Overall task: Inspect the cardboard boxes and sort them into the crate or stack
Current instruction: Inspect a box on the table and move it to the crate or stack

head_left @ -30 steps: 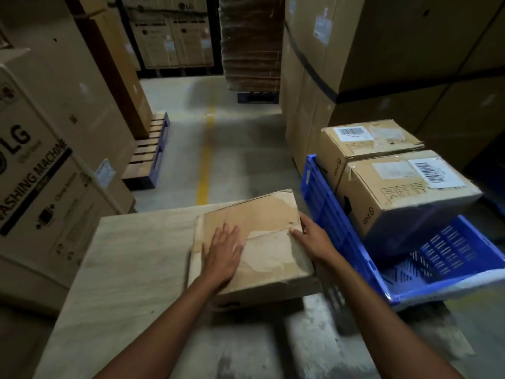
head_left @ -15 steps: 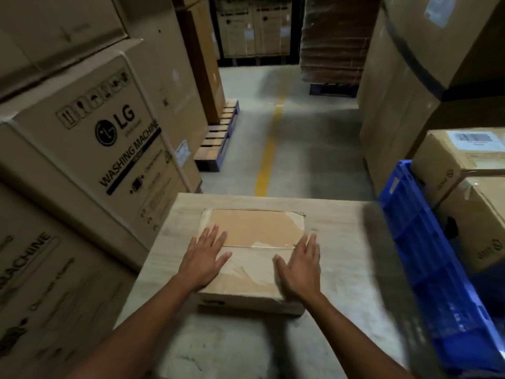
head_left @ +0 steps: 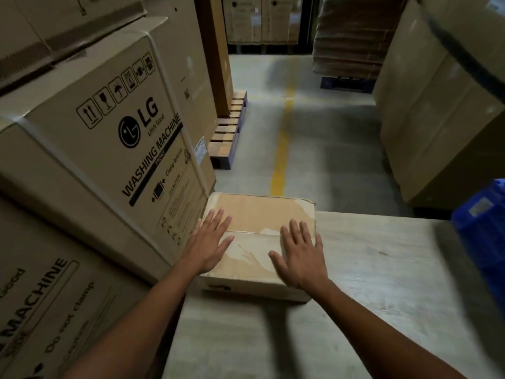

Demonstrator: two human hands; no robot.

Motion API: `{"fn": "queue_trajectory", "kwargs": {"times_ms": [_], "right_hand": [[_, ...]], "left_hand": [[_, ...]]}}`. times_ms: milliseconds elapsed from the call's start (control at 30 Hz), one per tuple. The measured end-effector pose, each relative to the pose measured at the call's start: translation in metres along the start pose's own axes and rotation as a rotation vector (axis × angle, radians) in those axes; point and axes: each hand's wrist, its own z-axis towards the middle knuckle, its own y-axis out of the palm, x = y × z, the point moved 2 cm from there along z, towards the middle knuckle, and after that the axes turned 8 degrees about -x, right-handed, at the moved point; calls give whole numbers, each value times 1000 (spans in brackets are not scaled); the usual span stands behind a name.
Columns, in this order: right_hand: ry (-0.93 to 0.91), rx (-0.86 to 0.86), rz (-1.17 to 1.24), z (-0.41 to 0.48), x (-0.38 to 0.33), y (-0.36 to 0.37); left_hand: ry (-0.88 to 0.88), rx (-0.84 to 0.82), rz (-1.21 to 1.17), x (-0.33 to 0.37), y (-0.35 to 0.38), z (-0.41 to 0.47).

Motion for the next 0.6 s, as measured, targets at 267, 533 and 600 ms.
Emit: {"fn": "queue_trajectory", "kwargs": {"times_ms": [267,533,600], "right_hand": [[3,54,11,63,-20,-12],[5,48,3,76,-16,-11],[6,36,5,74,-17,-12]], "left_hand": [[25,43,-22,-49,-14,53],[5,45,-11,-50,-12,61],[2,36,-4,-48,-12,60]]}}
